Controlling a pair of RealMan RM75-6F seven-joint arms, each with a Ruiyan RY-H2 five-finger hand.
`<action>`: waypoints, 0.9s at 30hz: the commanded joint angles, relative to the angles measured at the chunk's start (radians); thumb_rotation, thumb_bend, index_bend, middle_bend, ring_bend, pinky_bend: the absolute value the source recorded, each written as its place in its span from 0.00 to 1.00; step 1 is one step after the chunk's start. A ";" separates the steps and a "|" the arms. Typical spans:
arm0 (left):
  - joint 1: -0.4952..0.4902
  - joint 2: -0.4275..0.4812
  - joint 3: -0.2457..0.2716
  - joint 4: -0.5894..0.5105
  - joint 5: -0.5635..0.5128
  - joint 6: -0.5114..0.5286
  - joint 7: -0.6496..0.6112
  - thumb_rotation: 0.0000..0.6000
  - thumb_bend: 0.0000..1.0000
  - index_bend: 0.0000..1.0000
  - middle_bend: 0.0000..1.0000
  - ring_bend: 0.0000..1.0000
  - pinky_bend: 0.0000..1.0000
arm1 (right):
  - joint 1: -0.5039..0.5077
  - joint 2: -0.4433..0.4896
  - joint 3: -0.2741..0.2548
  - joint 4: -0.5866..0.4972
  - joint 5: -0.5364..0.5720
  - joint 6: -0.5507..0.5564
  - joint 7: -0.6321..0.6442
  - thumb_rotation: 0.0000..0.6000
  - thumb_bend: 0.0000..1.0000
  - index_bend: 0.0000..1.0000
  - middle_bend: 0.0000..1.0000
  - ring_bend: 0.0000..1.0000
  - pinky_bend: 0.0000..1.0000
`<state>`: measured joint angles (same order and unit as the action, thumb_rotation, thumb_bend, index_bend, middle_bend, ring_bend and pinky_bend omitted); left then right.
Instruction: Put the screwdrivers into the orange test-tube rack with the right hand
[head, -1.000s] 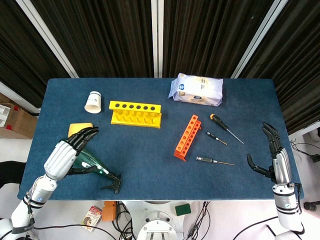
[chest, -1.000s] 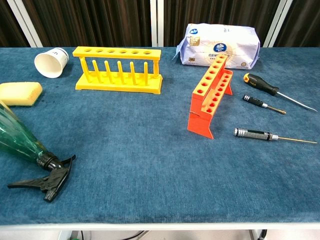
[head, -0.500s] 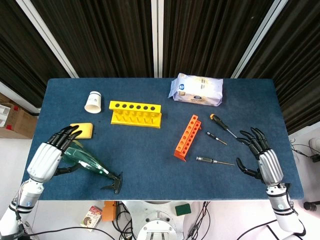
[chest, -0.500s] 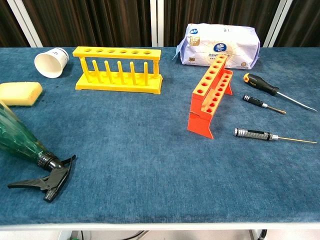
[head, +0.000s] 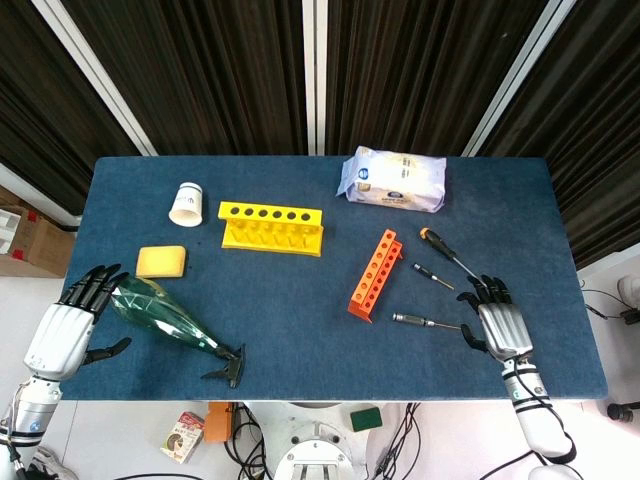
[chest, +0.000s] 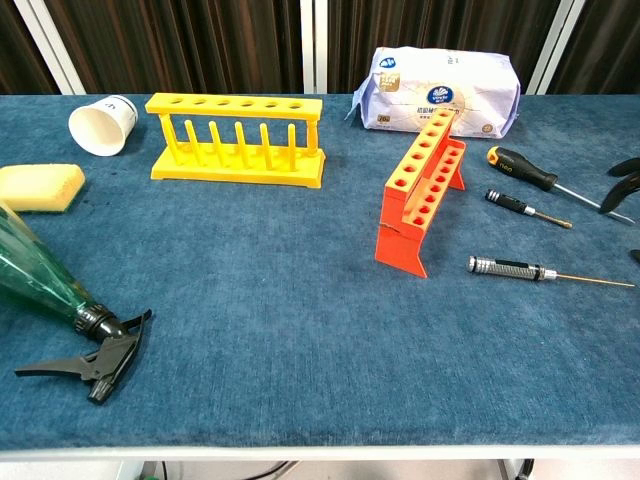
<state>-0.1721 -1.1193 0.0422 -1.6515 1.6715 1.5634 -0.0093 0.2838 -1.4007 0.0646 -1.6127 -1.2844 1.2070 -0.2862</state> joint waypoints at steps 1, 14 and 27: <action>0.001 -0.003 -0.001 0.003 -0.003 -0.008 -0.012 1.00 0.05 0.11 0.09 0.06 0.23 | 0.025 -0.038 0.012 -0.025 0.030 -0.025 -0.060 1.00 0.38 0.33 0.06 0.00 0.00; 0.005 0.000 -0.023 0.016 -0.035 -0.031 -0.024 1.00 0.05 0.11 0.09 0.06 0.23 | 0.060 -0.133 0.022 -0.032 0.067 -0.026 -0.164 1.00 0.38 0.38 0.06 0.00 0.00; 0.009 0.011 -0.031 0.026 -0.036 -0.035 -0.056 1.00 0.05 0.11 0.09 0.06 0.23 | 0.080 -0.212 0.031 0.012 0.113 -0.020 -0.221 1.00 0.39 0.44 0.07 0.00 0.00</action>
<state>-0.1635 -1.1086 0.0111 -1.6260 1.6352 1.5277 -0.0646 0.3620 -1.6100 0.0950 -1.6027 -1.1741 1.1882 -0.5046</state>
